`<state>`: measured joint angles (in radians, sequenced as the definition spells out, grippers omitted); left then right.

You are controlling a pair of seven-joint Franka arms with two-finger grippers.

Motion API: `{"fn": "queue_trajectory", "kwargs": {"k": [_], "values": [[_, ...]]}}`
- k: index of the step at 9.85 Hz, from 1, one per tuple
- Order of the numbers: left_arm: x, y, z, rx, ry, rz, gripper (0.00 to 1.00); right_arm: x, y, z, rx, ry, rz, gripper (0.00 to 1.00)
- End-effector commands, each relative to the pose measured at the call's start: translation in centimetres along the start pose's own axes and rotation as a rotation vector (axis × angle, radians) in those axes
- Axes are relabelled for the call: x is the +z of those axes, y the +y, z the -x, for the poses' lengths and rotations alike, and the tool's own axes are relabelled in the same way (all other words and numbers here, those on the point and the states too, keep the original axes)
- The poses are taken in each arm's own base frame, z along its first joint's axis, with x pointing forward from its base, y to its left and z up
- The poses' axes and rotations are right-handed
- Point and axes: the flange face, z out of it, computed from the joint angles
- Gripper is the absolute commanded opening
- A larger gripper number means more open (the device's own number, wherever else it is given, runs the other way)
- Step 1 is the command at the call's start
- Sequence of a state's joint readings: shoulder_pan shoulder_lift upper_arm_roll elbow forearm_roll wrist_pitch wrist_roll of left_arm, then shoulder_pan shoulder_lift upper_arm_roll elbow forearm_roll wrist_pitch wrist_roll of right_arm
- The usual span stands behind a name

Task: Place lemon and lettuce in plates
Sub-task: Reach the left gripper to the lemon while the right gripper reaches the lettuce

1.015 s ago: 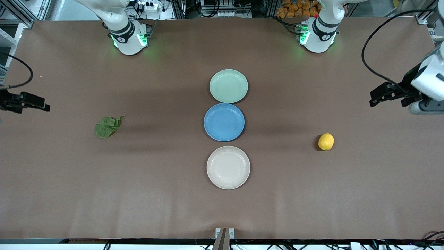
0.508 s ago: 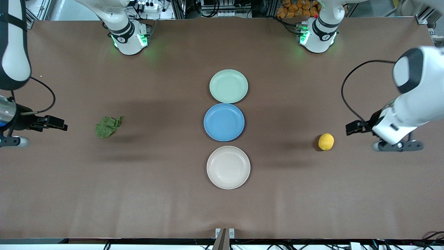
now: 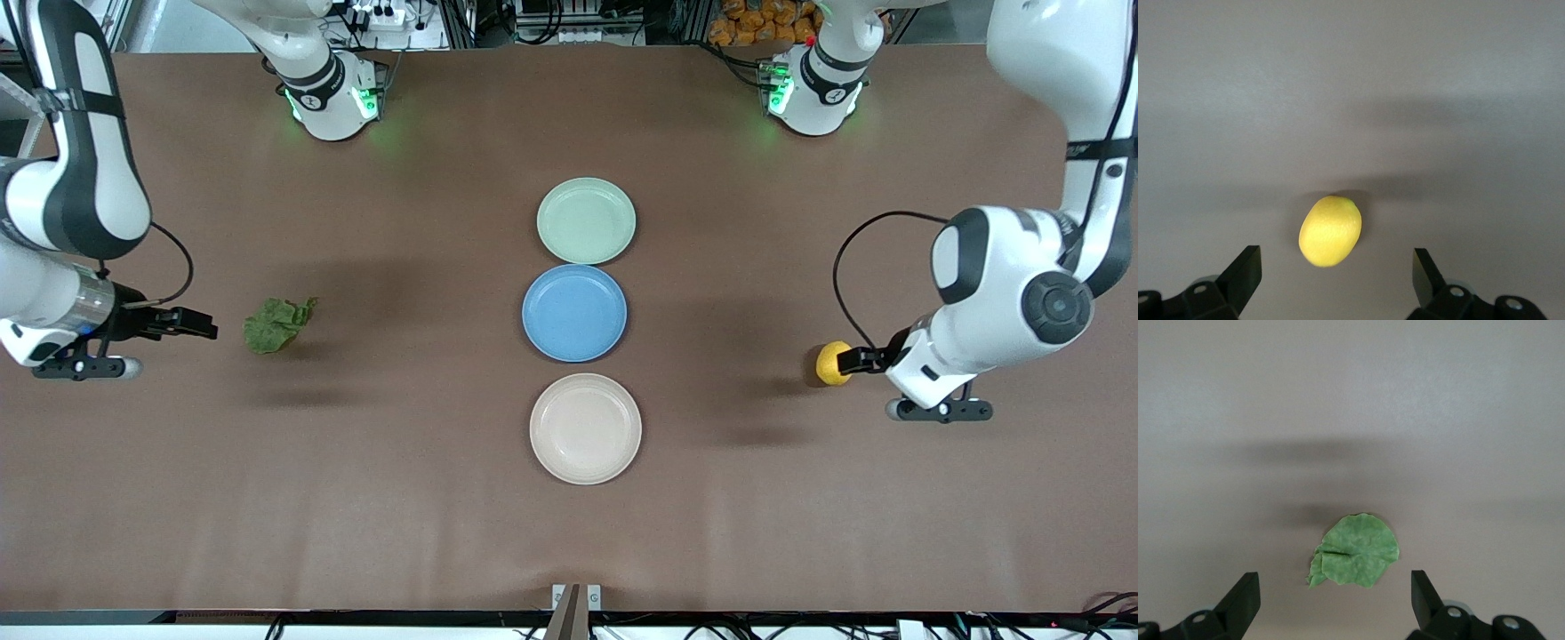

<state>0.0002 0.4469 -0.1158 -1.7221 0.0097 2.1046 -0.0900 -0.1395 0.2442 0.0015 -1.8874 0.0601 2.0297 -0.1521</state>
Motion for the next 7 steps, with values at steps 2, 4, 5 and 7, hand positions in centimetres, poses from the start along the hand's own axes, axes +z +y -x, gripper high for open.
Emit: {"fn": "queue_trajectory", "kwargs": {"k": [2,4,5,7], "values": [[6.3,-0.1,2.0,0.047,0.006,-0.02,1.0,7.2,1.0,0.5,0.006,-0.019,-0.007,1.0],[8.9,-0.7,2.7,0.049,-0.004,-0.021,1.0,11.2,1.2,1.6,0.013,-0.005,0.0,1.0],[9.6,-0.8,2.8,0.048,-0.013,-0.021,1.0,12.1,1.2,1.9,0.014,-0.023,-0.003,1.0],[10.5,-0.9,2.8,0.078,-0.02,-0.05,1.0,13.2,1.0,2.7,0.015,-0.051,-0.008,1.0]]}}
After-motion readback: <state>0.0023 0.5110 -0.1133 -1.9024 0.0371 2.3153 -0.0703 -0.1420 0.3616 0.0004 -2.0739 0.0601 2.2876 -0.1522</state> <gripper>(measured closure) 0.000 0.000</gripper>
